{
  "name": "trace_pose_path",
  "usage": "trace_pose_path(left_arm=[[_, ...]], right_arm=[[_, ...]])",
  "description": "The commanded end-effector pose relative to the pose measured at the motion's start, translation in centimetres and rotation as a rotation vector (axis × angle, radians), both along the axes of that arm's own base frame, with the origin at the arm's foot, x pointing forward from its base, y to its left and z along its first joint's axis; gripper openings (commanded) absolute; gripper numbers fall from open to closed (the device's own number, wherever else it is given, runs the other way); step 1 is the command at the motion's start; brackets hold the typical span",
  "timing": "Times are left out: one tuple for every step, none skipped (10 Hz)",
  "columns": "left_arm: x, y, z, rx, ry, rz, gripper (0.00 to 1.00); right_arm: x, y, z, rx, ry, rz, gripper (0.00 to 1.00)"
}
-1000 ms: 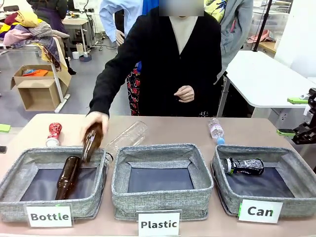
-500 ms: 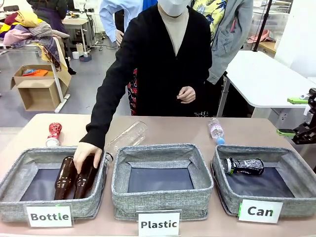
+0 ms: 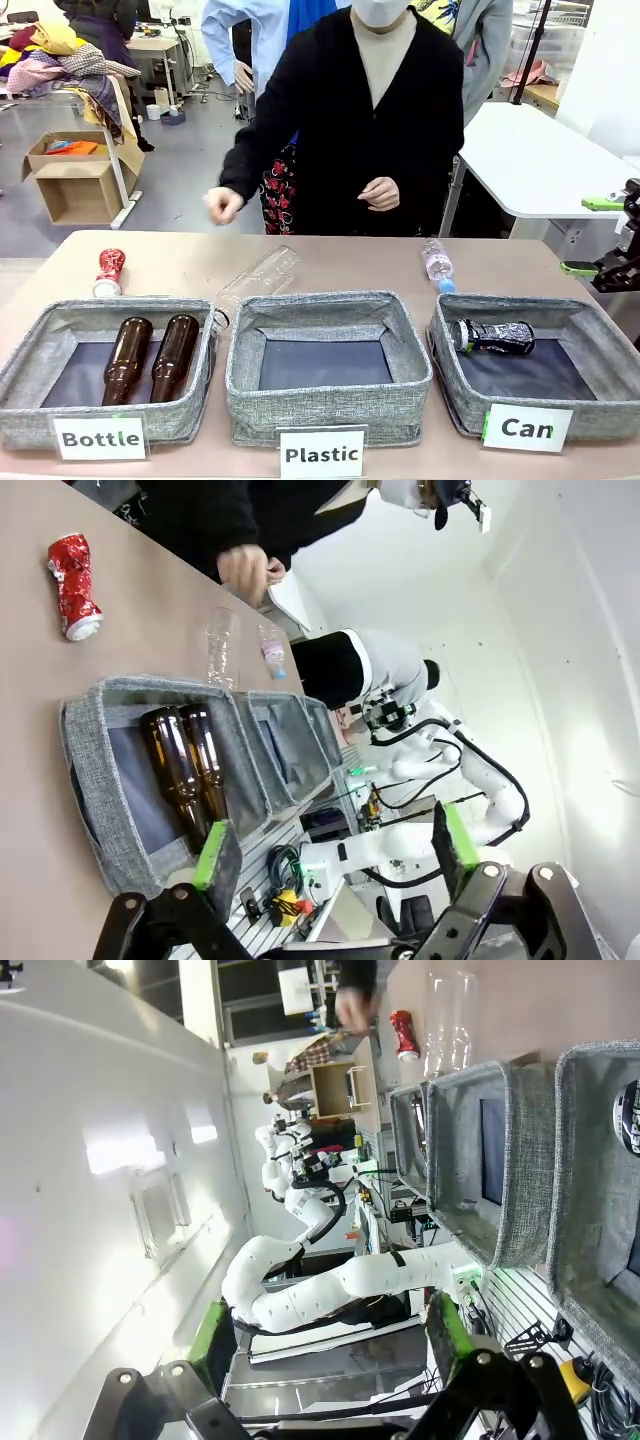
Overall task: Sort the can waste into the basket.
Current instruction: Pick up the can waste from the table and place it in the right Fabric basket.
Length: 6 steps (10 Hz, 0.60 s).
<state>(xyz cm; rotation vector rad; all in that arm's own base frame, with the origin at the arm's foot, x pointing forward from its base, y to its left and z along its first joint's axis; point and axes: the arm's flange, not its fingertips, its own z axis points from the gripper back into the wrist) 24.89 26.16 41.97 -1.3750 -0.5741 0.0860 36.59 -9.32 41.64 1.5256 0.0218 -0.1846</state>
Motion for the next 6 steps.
trace_pose_path(left_arm=[[1.1,-2.4,2.1,0.092,0.014,0.002,1.0],[2.6,-4.1,3.4,0.163,0.053,0.001,1.0],[4.6,-6.4,4.7,0.262,0.109,0.022,1.0],[6.5,-8.5,5.6,0.359,0.16,0.07,1.0],[8.5,-10.9,6.3,0.473,0.191,0.1,1.0],[10.9,-13.3,7.0,0.624,0.218,0.16,1.0]], right_arm=[[0.1,-0.3,0.2,0.0,-0.017,0.012,1.0],[0.1,-0.3,0.2,0.0,-0.017,0.012,1.0],[0.1,-0.3,0.2,0.0,-0.017,0.012,1.0],[0.1,-0.3,0.2,0.0,-0.017,0.012,1.0],[0.1,-0.3,0.2,0.0,-0.017,0.012,1.0],[0.1,-0.3,0.2,0.0,-0.017,0.012,1.0]])
